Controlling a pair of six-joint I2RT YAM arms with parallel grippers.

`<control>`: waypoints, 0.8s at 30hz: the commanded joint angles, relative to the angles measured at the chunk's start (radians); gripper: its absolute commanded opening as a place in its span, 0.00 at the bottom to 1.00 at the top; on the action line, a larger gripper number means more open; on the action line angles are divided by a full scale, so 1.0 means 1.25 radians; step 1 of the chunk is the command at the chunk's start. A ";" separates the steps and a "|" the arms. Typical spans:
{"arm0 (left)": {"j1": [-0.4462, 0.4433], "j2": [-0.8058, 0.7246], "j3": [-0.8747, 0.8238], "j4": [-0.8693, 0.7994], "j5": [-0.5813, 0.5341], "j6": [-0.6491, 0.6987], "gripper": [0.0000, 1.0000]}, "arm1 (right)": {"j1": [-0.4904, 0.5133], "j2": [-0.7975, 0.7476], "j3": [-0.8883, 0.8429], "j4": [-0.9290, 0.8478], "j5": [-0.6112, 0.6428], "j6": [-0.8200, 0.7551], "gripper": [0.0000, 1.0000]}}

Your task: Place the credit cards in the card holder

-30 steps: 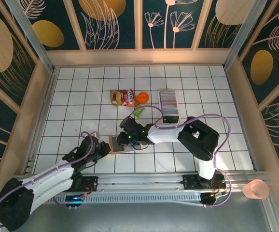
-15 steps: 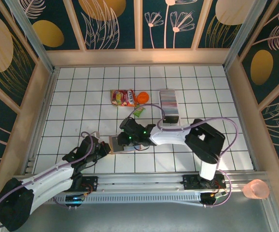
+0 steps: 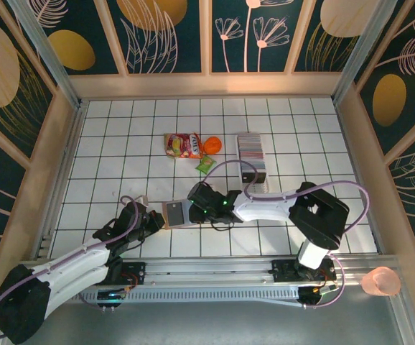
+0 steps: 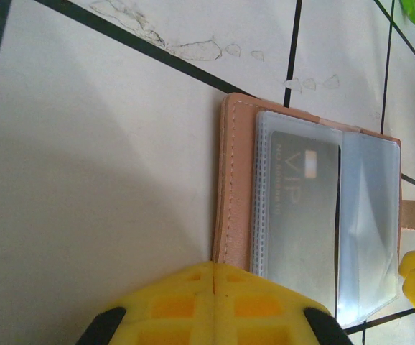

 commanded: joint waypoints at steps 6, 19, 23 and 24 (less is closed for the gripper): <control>-0.004 0.005 -0.007 -0.014 0.002 0.006 0.00 | 0.017 0.042 0.017 -0.004 0.009 0.017 0.42; -0.004 -0.001 -0.011 -0.016 0.001 0.004 0.00 | 0.018 0.081 0.042 0.094 -0.041 0.032 0.43; -0.004 -0.009 -0.014 -0.019 -0.002 0.004 0.00 | 0.019 0.085 0.042 0.144 -0.064 0.037 0.43; -0.004 -0.011 -0.015 -0.020 -0.002 0.003 0.00 | 0.019 0.087 0.041 0.161 -0.072 0.040 0.43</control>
